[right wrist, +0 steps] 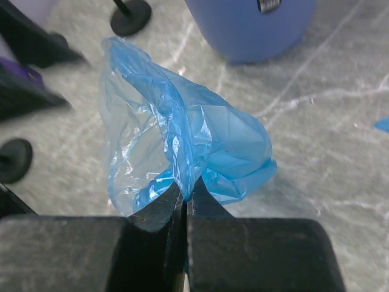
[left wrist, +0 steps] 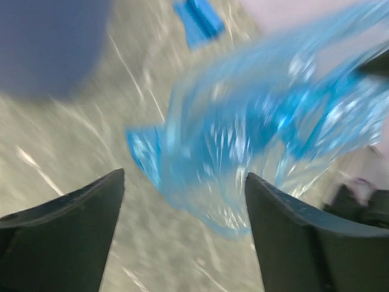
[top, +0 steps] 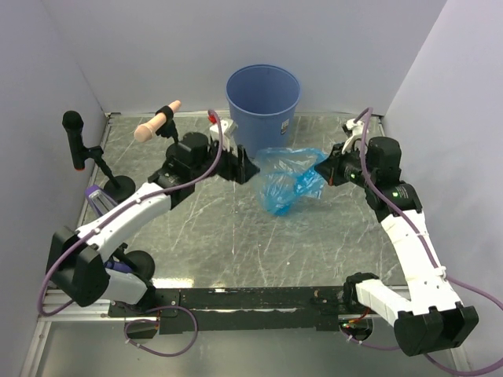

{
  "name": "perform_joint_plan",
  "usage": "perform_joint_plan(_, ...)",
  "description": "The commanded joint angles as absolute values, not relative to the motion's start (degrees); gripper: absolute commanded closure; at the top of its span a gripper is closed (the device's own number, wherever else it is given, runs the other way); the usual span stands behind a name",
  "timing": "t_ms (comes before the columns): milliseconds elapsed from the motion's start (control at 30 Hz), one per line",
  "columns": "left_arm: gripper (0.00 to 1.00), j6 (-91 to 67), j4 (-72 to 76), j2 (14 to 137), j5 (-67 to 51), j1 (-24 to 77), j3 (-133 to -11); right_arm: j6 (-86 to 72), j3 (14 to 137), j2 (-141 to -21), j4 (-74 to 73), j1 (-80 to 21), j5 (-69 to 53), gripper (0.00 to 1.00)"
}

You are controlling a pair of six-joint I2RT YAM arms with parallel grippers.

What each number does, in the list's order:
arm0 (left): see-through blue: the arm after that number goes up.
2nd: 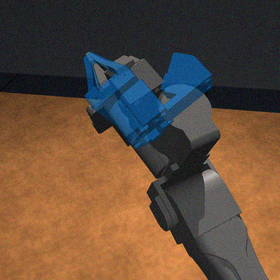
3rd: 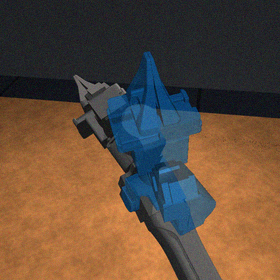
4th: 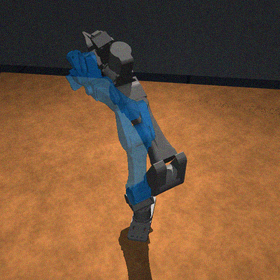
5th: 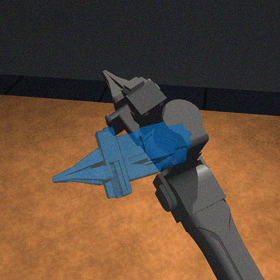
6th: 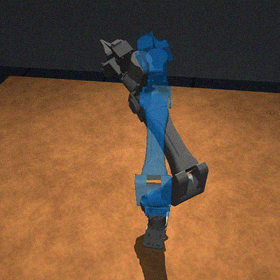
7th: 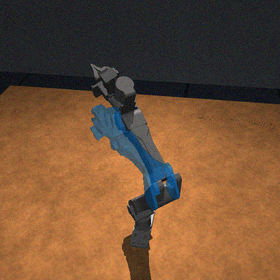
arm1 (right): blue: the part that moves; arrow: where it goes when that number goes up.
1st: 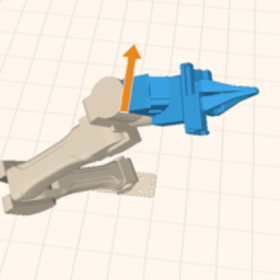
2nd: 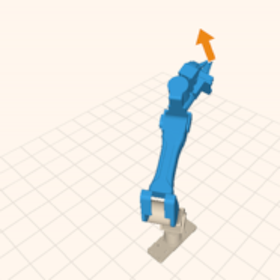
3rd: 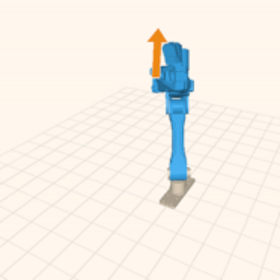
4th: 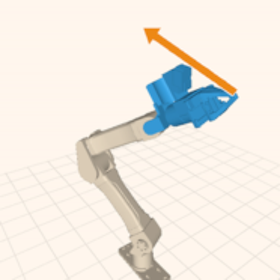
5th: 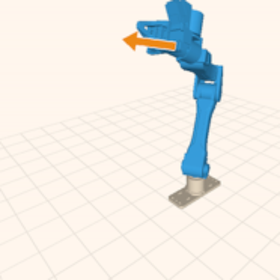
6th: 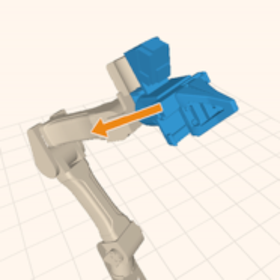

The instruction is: Put the trash bags into the trash bin

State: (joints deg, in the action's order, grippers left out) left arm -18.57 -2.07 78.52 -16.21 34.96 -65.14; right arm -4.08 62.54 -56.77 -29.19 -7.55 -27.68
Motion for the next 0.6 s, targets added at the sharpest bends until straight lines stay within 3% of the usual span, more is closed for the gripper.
perform_joint_plan(0, 0.11, -34.88, 5.34, 81.03, -23.54, 34.89, -59.86, -9.14, 62.40, -55.63, -22.50, -7.03, -28.22, 1.00)
perform_joint_plan(333, 0.09, -55.44, 34.17, 88.58, -30.15, 34.89, -52.82, -15.02, 54.24, -54.67, -13.81, -7.03, -28.39, 1.00)
perform_joint_plan(567, 0.21, -58.18, 26.73, 98.25, -29.53, 36.12, -63.01, -20.03, 52.47, -56.34, -7.92, -7.03, -27.69, 1.00)
